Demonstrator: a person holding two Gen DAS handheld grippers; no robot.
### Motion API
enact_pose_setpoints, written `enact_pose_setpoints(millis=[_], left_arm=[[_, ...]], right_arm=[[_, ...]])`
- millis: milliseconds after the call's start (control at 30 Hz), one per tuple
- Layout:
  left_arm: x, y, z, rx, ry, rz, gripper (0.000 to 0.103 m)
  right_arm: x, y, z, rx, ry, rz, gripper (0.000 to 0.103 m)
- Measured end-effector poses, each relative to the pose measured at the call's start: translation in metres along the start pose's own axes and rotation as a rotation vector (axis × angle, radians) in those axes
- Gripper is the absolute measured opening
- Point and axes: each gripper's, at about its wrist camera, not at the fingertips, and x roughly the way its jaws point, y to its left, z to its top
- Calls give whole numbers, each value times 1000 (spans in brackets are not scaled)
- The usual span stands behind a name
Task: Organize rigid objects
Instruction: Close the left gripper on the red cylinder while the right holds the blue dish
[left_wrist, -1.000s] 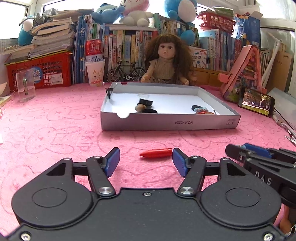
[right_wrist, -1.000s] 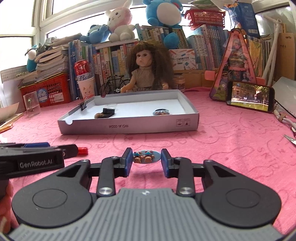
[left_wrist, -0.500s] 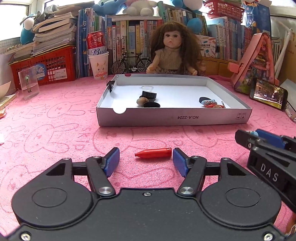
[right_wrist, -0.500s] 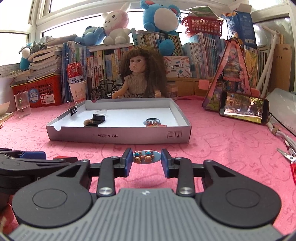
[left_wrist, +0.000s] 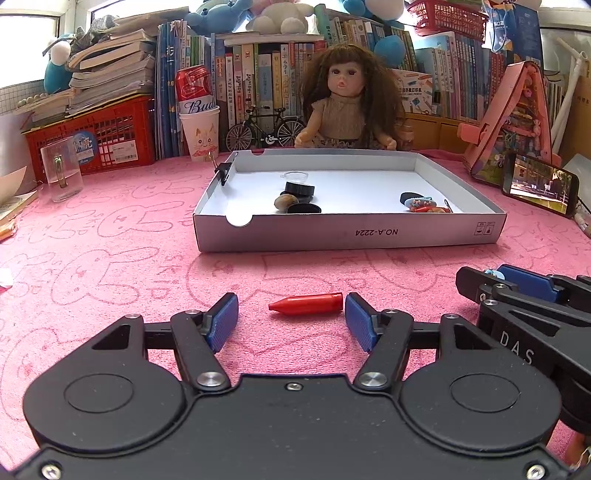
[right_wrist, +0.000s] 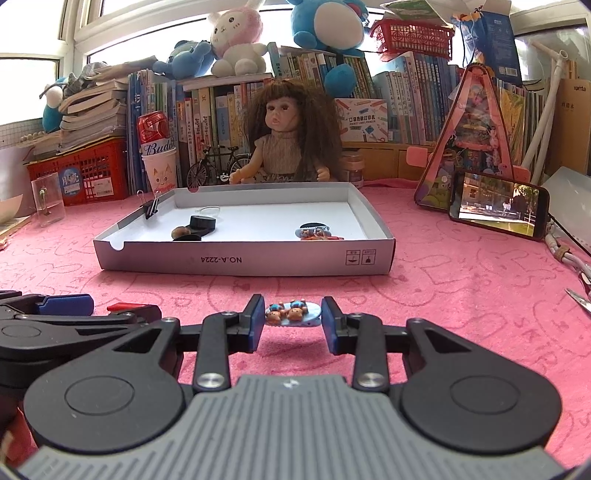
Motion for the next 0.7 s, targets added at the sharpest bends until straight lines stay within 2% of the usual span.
enact_pose_setpoints(millis=[200,367,567,700], left_arm=[[0,-1,0,19,-9,2,59],[-2,-4,-2,50,-24,-14,49],[-3,-6,-3,63,-30,-29,42],[-3,-7,-3,68,-31,-29,42]], right_arm=[[0,1,-1,-6,-3,-1,39],[0,1,-1,1,0,1,39],[0,1,-1,1,1,1,39],[0,1,0,1,1,1,39]])
